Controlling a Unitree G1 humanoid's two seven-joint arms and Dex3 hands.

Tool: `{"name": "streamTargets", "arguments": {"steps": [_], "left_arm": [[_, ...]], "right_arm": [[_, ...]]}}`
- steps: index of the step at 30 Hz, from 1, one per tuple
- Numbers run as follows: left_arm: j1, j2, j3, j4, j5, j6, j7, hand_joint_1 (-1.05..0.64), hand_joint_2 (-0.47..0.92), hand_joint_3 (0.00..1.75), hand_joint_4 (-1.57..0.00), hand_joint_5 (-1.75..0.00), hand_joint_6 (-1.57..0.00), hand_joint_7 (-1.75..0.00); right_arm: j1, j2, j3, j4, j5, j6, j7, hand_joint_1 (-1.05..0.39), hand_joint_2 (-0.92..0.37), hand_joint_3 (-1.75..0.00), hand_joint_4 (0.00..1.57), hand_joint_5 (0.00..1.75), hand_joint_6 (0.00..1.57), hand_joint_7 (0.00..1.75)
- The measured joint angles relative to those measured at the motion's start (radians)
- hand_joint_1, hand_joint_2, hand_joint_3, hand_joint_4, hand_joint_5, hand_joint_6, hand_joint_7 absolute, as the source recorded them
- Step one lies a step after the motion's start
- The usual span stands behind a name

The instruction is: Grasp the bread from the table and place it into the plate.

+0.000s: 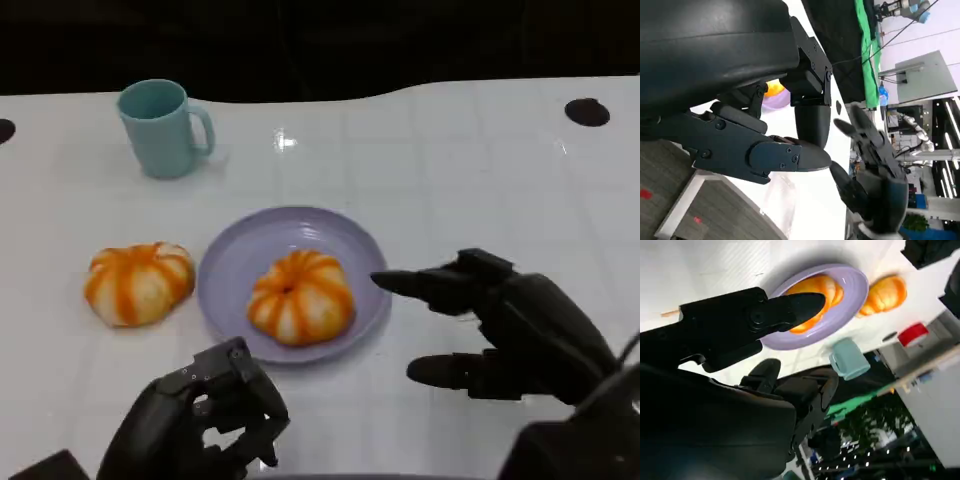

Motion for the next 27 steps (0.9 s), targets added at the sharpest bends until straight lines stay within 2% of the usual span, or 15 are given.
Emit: {"name": "streamTargets", "arguments": {"steps": [1, 2, 4, 5, 7, 9, 14, 27], "left_arm": [[0.001, 0.0, 0.0, -0.002, -0.001, 0.0, 0.0, -0.51, 0.92, 0.31, -0.67, -1.75, -0.59, -1.56], [0.001, 0.0, 0.0, -0.004, -0.002, 0.001, 0.0, -0.51, 0.92, 0.3, -0.68, -1.75, -0.59, -1.56], [-0.001, -0.001, -0.002, -0.005, -0.009, 0.001, 0.0, -0.51, 0.92, 0.3, -0.68, -1.75, -0.59, -1.56], [-0.001, -0.002, -0.002, -0.005, -0.01, 0.001, 0.0, -0.5, 0.92, 0.3, -0.68, -1.75, -0.59, -1.55], [0.001, -0.001, 0.0, -0.004, -0.012, 0.001, 0.0, -0.5, 0.92, 0.3, -0.68, -1.75, -0.59, -1.55], [0.0, -0.001, 0.0, -0.004, -0.013, 0.001, 0.0, -0.5, 0.92, 0.3, -0.68, -1.75, -0.59, -1.55], [-0.002, 0.0, 0.0, -0.003, -0.011, 0.0, 0.0, -0.52, 0.92, 0.31, -0.68, -1.75, -0.59, -1.56], [-0.006, 0.008, 0.007, 0.005, -0.012, -0.003, -0.001, -0.52, 0.92, 0.31, -0.67, -1.75, -0.58, -1.55]], "right_arm": [[0.012, 0.0, -0.011, 0.0, 0.005, -0.014, -0.007, -0.24, -0.86, -0.05, 0.59, 1.03, 0.78, 0.34], [0.018, 0.0, -0.018, 0.0, 0.008, -0.022, -0.013, -0.1, -0.82, -0.17, 0.69, 1.28, 0.86, 0.59], [0.041, 0.001, -0.037, -0.003, 0.024, -0.048, -0.027, 0.0, -0.49, -0.84, 0.74, 1.5, 0.8, 0.99], [0.061, 0.001, -0.051, -0.005, 0.034, -0.064, -0.037, 0.02, -0.36, -1.08, 0.74, 1.58, 0.78, 1.12], [0.09, 0.0, -0.07, -0.008, 0.045, -0.091, -0.053, 0.02, -0.28, -1.22, 0.74, 1.66, 0.74, 1.26], [0.116, 0.0, -0.085, -0.02, 0.046, -0.101, -0.054, 0.02, -0.25, -1.3, 0.73, 1.71, 0.7, 1.35], [0.168, 0.0, -0.108, -0.062, 0.046, -0.112, -0.053, -0.03, -0.25, -1.36, 0.74, 1.75, 0.65, 1.45], [0.289, -0.004, -0.137, -0.177, 0.024, -0.054, -0.016, -0.02, -0.25, -1.4, 0.73, 1.75, 0.61, 1.56]]}}
